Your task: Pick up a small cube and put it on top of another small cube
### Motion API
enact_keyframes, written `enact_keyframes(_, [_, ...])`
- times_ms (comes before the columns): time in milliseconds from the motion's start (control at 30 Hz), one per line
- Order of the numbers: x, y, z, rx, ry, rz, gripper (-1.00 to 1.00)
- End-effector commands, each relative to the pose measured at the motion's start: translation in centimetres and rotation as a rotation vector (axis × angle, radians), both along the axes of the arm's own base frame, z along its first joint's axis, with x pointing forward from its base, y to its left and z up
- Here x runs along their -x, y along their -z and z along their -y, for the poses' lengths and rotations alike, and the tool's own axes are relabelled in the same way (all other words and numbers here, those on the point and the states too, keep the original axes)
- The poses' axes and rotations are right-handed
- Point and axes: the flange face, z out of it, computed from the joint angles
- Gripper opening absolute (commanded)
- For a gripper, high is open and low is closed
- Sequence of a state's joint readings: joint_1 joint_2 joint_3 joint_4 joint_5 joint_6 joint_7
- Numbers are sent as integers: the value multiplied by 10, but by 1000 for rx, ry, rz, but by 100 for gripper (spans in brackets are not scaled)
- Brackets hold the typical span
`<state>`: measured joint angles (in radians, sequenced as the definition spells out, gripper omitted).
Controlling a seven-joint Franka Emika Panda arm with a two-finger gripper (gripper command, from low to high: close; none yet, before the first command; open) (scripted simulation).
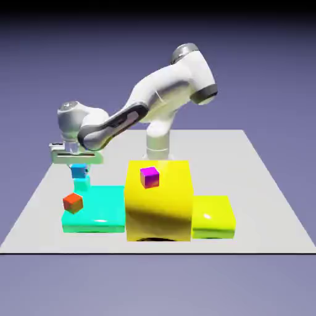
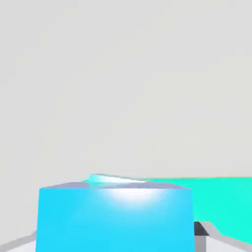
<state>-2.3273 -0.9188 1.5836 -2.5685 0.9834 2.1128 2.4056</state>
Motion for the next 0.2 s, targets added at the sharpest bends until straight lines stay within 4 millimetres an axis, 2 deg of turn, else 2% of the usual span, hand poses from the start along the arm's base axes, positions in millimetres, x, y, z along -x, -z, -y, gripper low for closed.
enact_keyframes(0, [-2, -11, 1, 0, -1, 1, 100])
enact_keyframes(167, [-9, -69, 0, 0, 0, 0, 100])
